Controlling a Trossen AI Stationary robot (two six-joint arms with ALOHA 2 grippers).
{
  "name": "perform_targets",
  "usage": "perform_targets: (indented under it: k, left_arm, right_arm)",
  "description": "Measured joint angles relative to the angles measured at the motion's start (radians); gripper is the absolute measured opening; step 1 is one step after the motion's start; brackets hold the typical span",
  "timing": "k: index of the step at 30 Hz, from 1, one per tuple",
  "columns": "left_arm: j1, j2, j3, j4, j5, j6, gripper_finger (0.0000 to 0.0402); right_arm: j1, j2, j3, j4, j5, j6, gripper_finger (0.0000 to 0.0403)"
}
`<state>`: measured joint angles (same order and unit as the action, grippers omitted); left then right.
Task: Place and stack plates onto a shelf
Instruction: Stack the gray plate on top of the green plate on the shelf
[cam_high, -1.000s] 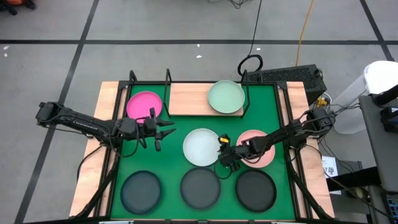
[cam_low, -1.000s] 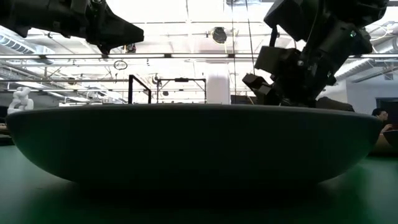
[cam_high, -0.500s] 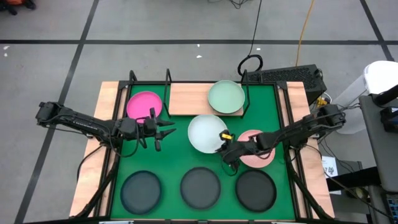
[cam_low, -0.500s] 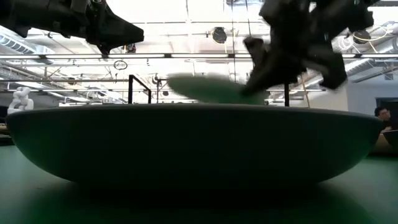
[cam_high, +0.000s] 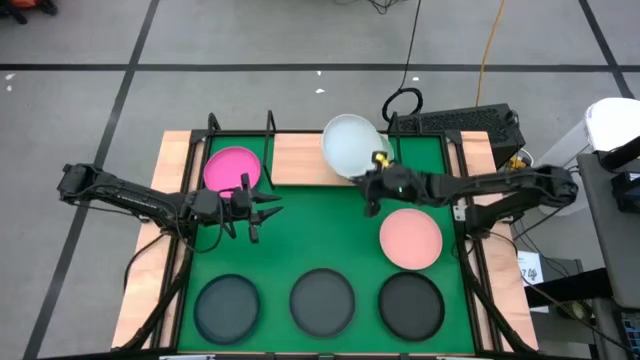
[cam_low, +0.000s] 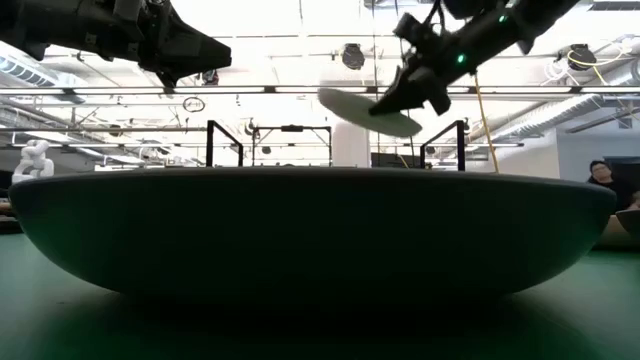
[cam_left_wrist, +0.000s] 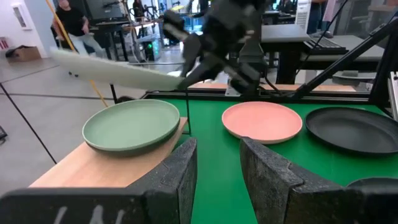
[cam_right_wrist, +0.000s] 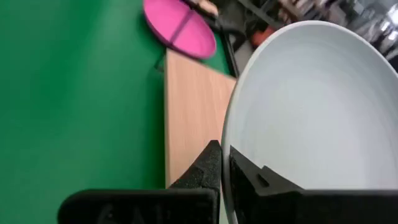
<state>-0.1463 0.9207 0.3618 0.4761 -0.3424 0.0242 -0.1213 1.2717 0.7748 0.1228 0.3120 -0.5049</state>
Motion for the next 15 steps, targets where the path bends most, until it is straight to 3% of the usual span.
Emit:
perform_targets:
  k: [3, 6, 15]
  left_arm:
    - [0.0, 0.0, 0.0, 0.0, 0.0, 0.001, 0.0127]
    - [0.0, 0.0, 0.0, 0.001, 0.0, 0.019, 0.0127]
    - [0.002, 0.0, 0.0, -0.001, -0.016, 0.014, 0.0127]
  right_arm:
    - [-0.096, 0.019, 0.0, -0.024, -0.091, 0.051, 0.0001]
    - [-0.151, 0.039, 0.0, -0.057, -0.113, 0.076, 0.0001]
    - [-0.181, 0.054, 0.0, -0.111, -0.127, 0.102, 0.0005]
